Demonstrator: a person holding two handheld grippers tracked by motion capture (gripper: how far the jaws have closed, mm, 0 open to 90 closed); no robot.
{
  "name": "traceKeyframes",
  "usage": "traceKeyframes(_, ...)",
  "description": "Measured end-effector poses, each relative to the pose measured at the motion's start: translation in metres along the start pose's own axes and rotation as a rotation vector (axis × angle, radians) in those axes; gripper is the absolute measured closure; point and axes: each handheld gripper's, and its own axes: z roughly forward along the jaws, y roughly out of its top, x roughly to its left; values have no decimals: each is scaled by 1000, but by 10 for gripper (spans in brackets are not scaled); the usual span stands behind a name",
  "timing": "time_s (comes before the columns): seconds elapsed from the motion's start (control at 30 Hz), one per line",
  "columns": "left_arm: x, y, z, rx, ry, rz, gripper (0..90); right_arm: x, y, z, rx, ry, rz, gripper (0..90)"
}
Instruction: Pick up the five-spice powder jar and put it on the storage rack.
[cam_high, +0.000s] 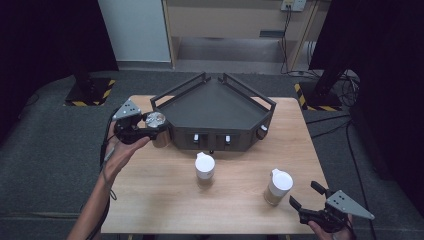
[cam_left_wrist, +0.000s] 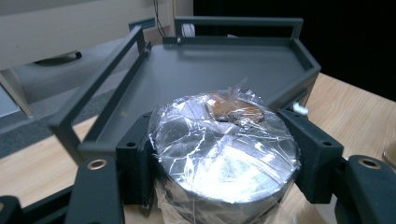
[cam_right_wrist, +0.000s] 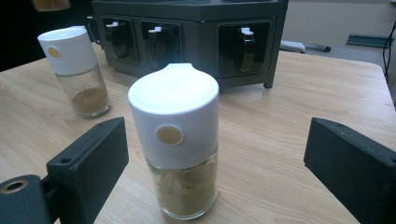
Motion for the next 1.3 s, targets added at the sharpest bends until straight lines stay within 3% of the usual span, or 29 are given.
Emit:
traceKeyframes(0.23, 2, 23, 16, -12, 35, -7, 334, -1, 0, 0, 0, 5, 3, 64)
traceKeyframes(0.63, 9, 48, 56, -23, 44, -37, 334, -2, 0, 0, 3, 10, 9, 68)
traceKeyframes(0.93, 12, 53, 87, -26, 51, -44, 334, -4, -1, 1, 3, 19, 15, 70)
traceKeyframes(1.3, 16, 46, 112, -21, 117, -53, 334, -4, -1, 0, 2, 23, 19, 71)
